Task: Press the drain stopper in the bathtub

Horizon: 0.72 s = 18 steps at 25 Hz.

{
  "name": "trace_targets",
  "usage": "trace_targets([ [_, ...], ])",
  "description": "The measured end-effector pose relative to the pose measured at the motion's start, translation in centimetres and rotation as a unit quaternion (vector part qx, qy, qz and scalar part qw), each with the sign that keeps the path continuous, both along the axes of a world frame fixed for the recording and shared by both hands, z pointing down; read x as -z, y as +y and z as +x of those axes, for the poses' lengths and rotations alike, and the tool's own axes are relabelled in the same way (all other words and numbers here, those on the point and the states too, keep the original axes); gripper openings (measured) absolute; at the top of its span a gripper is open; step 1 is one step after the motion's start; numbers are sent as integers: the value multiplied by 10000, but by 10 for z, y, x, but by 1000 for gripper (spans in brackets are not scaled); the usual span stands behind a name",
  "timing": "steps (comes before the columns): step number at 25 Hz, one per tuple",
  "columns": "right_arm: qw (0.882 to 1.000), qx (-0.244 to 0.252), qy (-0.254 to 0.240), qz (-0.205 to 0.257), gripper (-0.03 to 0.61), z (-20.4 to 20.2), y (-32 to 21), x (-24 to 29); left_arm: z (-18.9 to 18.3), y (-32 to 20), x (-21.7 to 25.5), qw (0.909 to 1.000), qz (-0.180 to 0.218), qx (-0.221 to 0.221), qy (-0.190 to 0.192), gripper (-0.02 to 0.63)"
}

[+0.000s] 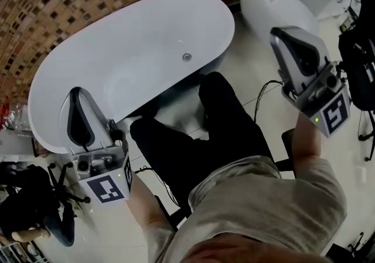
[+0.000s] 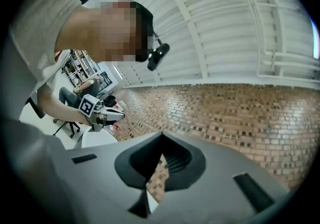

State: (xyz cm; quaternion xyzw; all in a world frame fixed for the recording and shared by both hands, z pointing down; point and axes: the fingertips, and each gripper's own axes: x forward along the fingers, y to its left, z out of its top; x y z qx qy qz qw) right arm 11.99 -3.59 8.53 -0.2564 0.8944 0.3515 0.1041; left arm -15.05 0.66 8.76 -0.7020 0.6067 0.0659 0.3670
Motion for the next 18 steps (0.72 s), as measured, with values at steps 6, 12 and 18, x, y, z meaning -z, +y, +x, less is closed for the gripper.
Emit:
trace_targets([
  [6,9955,56,-39,942,2,12,105,29,64,92,29,9977,273,-537,-296,3],
  [12,9890,124,-274,1451,2,33,158,49,99,146,54,9911,617,-1151,-271,3],
  [18,9852,342,-406,1627,2,44,162,54,115,155,48,9888,588,-1210,-639,3],
])
